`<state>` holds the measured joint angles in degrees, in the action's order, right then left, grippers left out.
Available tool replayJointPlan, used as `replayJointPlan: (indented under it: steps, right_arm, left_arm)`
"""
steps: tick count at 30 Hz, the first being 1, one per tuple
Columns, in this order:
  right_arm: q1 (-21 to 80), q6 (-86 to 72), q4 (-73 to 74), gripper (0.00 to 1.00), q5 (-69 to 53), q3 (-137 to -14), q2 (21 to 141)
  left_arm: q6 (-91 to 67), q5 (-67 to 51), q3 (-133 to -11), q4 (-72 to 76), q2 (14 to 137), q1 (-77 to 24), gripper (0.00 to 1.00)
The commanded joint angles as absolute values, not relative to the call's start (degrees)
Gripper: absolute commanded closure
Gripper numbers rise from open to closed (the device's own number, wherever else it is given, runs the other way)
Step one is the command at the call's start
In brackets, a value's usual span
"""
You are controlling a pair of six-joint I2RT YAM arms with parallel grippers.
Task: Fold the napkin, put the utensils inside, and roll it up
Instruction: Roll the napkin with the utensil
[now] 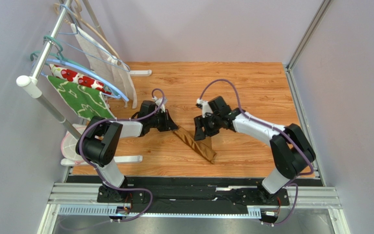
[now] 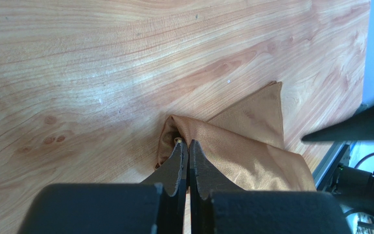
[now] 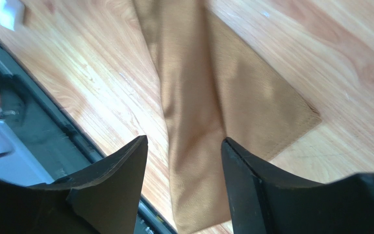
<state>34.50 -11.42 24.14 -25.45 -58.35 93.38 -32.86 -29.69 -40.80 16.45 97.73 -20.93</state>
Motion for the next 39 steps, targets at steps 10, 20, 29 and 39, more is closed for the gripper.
replayJointPlan:
  steps: [10,20,29,39]
  right_arm:
    - [63.45,-0.71,19.95,0.43,27.68,-58.53,94.03]
    - [66.09,1.93,17.76,0.53,29.36,-57.13,99.22]
    - [62.76,-3.51,17.75,0.52,23.21,-53.62,101.52]
    - [54.25,-8.08,15.03,0.83,-1.2,-47.47,97.13]
  left_arm:
    - [-30.94,-29.44,-42.63,14.85,97.91,-20.74,1.0]
    - [-30.76,-29.44,-42.89,14.59,97.73,-20.74,1.0]
    - [-30.59,-30.32,-42.63,14.94,97.38,-20.74,1.0]
    - [-29.8,-27.87,-39.91,16.61,90.98,-20.3,0.34]
